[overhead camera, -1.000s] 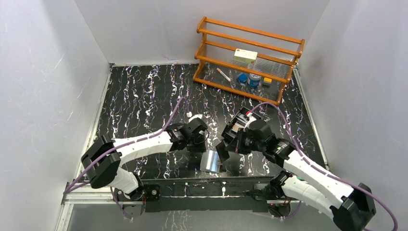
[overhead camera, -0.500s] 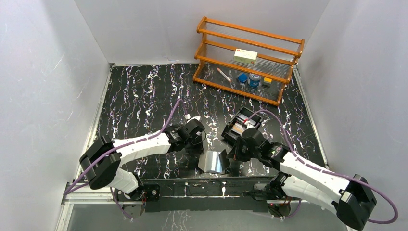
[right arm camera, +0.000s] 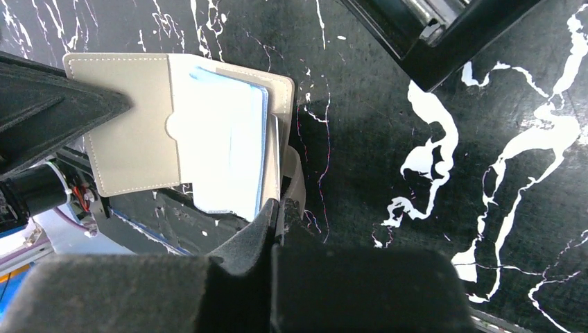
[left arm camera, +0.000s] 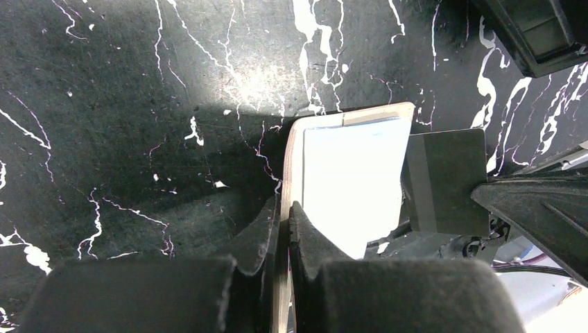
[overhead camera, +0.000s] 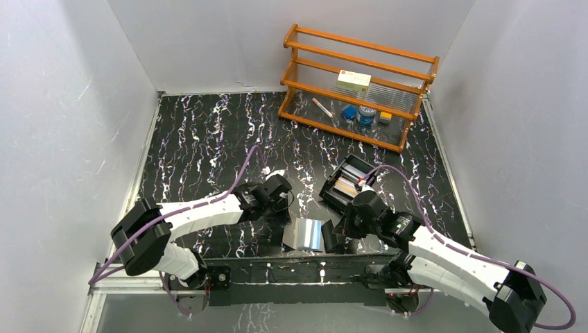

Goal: Put the credit cards into the card holder
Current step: Open the card holder at the center of the board, then insert the credit card into the card holder.

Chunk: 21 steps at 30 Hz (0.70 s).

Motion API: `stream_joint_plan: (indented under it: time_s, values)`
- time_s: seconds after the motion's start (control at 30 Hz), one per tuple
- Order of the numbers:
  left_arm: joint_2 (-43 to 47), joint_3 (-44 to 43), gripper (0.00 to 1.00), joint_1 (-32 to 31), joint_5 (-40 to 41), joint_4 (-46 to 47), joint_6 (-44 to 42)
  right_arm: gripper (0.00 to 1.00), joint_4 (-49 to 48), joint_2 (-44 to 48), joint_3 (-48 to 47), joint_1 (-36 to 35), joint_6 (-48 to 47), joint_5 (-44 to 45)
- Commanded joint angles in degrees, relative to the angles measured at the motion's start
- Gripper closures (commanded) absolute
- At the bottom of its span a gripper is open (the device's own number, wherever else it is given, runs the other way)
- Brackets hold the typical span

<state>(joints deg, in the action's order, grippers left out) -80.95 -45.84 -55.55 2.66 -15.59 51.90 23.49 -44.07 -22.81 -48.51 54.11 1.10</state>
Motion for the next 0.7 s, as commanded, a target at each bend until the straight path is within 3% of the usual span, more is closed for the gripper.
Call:
stream_joint_plan:
  time_s: [0.0,0.13,0.37,0.67]
  values:
    - [1.57,0.86,1.0,0.31,1.12,-0.15,0.48,1.0,-4.72,0.17,0.99,-0.34,1.4,-1.79]
    - [1.27,1.32,1.0,0.33,1.09,-0.02,0.41,1.0,-4.02,0.94,1.07,-0.35,1.88,-1.44]
    - [1.73,2.58,1.0,0.31,-0.39,2.36,1.54,1.0,7.94,5.68,-5.49,-0.35,-2.22,7.75]
    - [1.99,4.3,1.0,0.33,-1.17,5.76,3.81,1.0,-1.19,5.07,-3.65,-0.35,-1.65,0.36]
